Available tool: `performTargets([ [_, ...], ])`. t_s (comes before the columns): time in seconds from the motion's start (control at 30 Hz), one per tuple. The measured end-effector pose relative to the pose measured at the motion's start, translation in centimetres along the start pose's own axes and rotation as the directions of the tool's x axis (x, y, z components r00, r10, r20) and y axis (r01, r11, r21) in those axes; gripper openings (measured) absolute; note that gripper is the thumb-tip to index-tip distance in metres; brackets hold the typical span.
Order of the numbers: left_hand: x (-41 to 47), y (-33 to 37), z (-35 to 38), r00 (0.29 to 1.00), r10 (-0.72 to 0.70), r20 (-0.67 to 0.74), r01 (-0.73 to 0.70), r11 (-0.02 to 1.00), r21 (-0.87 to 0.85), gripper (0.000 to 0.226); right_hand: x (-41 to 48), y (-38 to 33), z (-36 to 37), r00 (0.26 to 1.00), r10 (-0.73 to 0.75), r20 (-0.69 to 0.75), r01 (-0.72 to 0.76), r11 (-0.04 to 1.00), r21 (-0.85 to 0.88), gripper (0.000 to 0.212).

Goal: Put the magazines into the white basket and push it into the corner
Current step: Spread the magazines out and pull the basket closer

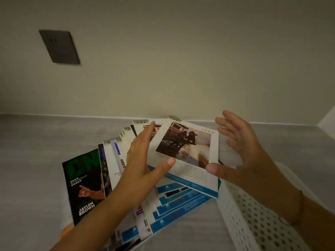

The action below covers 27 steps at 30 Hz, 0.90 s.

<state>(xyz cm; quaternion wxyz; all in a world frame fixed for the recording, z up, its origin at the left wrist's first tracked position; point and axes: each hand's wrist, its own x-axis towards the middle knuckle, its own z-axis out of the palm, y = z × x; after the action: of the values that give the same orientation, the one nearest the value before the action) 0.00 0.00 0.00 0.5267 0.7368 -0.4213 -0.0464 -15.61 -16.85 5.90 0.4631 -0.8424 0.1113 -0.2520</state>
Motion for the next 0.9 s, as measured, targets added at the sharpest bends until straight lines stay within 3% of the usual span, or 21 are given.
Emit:
performTargets([
  [0.3,-5.1,0.9,-0.2,0.999,0.038,0.025,-0.039,0.997,0.064,0.073,-4.4,-2.1,-0.8,0.989,-0.146,0.034,0.148,0.986,-0.078,0.103],
  [0.63,-12.0,3.6,0.2,0.996,0.080,0.042,-0.085,0.989,0.122,0.066,-14.3,-3.7,-0.1,0.989,-0.122,-0.082,0.114,0.988,-0.101,0.092],
  [0.77,-13.5,3.3,0.7,0.999,-0.016,0.035,0.011,0.991,0.136,0.076,-18.7,-3.4,-0.4,0.990,-0.036,-0.138,-0.007,0.954,-0.301,0.069],
  [0.9,-14.4,3.9,1.4,0.998,-0.030,0.062,0.021,0.989,0.148,0.079,-22.5,-2.2,-0.6,0.983,0.004,-0.182,-0.108,0.816,-0.568,0.060],
])
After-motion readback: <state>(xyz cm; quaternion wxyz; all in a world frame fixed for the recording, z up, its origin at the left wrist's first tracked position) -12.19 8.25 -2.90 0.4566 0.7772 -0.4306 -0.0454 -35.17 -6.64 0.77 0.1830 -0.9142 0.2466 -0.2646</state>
